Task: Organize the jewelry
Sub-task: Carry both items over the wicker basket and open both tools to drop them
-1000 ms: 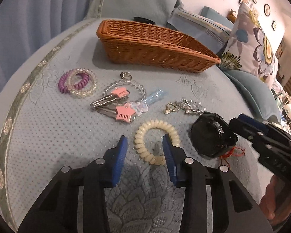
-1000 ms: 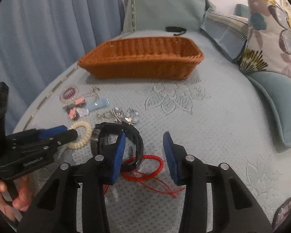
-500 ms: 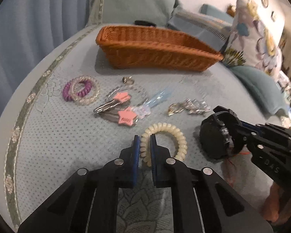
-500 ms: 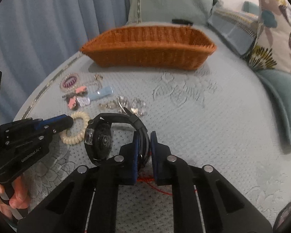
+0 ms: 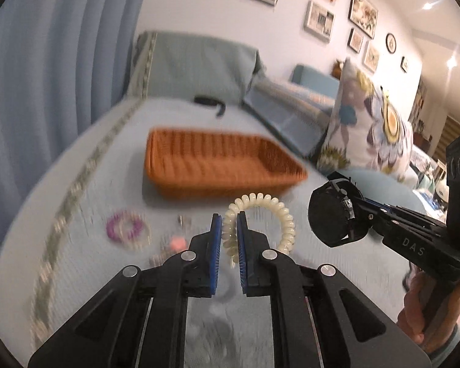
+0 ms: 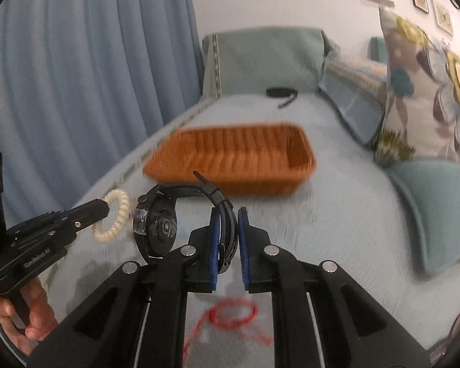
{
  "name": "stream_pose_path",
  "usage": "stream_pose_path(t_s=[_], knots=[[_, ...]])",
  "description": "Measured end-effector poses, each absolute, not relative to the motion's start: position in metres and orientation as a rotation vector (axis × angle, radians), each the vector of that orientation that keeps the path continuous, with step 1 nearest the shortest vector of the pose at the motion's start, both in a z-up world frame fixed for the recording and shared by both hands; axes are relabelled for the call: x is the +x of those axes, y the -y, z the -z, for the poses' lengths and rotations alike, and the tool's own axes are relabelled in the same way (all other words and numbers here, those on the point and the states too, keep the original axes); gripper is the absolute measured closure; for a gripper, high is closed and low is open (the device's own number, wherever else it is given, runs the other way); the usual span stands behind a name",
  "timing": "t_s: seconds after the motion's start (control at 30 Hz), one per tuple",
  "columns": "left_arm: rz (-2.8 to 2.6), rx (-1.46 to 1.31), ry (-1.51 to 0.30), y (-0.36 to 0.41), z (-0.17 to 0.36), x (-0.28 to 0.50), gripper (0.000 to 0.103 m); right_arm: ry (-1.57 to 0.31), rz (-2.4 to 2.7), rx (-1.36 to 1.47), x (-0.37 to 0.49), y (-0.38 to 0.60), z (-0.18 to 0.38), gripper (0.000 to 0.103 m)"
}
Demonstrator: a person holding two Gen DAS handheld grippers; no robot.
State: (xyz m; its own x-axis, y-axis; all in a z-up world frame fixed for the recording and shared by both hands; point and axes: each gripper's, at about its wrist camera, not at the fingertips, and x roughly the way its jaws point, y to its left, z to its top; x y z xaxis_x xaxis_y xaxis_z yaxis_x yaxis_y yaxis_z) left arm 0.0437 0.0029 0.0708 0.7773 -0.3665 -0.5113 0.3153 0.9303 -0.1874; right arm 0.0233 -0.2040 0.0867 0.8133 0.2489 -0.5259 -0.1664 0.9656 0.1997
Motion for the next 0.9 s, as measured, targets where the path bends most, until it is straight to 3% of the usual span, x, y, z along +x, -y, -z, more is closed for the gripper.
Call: stream_pose_path(t_s=[0.27, 0.6, 0.9], knots=[[0.349, -0.088, -0.532, 0.011, -0.099, 0.135, 0.095, -0.562, -0.165, 0.096, 0.120, 0.200, -0.116, 0.093], [0.315, -0.022, -0.657, 0.034, -0.048, 0.232, 0.095, -0.791, -0.094, 0.115, 0.235, 0.197, -0.037, 0.093], [0.302, -0.001, -0.712, 0.036, -0.025, 0.244, 0.091, -0.839, -0.099, 0.189, 0.244, 0.209, -0.016, 0.089]])
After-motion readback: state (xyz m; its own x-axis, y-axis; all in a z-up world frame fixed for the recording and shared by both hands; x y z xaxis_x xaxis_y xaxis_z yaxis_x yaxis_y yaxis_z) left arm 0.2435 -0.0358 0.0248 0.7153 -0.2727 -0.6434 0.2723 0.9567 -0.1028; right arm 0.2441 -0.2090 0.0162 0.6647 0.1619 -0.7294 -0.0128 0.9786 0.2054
